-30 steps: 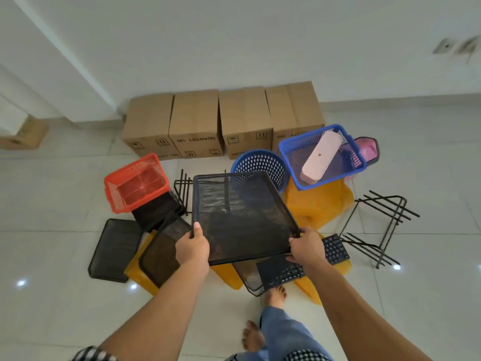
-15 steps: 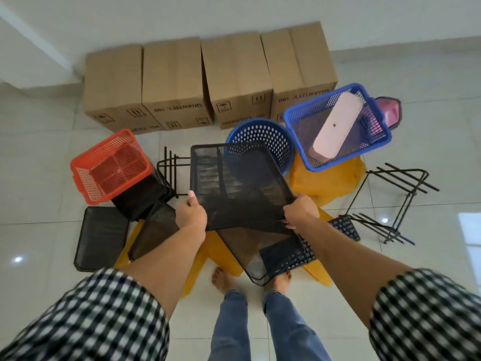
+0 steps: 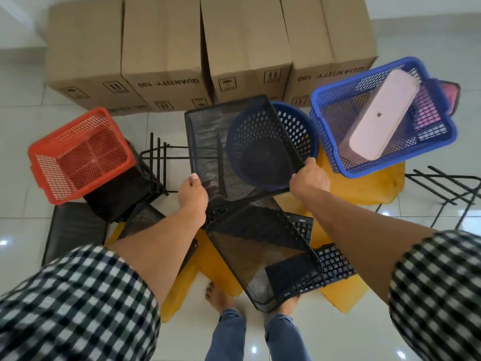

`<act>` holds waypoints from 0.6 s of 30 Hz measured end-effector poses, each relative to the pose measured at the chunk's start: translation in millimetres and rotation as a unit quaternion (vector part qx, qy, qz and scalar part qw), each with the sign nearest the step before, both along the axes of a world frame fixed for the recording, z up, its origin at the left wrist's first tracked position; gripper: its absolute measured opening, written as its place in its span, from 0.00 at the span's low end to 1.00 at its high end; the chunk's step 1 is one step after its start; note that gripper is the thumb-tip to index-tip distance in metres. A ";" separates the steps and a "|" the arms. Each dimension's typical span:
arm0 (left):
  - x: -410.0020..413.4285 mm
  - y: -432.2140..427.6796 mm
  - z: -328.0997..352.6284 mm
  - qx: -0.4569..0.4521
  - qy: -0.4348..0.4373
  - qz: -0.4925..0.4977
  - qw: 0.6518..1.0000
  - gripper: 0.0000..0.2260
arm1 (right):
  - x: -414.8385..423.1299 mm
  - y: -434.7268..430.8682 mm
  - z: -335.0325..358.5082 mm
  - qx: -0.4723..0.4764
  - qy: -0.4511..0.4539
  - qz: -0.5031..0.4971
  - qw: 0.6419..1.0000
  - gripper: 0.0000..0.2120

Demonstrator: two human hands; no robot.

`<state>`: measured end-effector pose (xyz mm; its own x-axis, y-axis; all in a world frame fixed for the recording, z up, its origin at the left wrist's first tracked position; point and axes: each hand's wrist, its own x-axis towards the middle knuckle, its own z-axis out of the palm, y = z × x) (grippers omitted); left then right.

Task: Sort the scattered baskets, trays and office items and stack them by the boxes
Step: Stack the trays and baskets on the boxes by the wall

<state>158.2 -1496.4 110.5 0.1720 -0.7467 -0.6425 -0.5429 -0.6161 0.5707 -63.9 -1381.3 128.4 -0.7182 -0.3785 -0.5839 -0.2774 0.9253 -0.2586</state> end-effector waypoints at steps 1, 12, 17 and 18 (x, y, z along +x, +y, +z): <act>-2.3 -3.7 -7.0 0.012 0.008 -0.018 1.000 0.14 | -4.2 -3.9 -7.1 0.004 0.004 -0.003 1.000 0.17; -23.6 10.2 -58.3 0.129 0.025 -0.073 0.989 0.18 | -23.2 -12.3 -68.9 0.050 -0.051 -0.079 0.994 0.28; -31.1 19.0 -59.3 0.157 0.101 -0.034 0.982 0.16 | -22.3 -8.5 -75.4 0.014 -0.141 -0.089 0.986 0.33; -32.3 20.3 -58.7 0.162 0.114 -0.032 0.980 0.20 | -22.0 -7.0 -74.8 0.011 -0.158 -0.089 0.983 0.36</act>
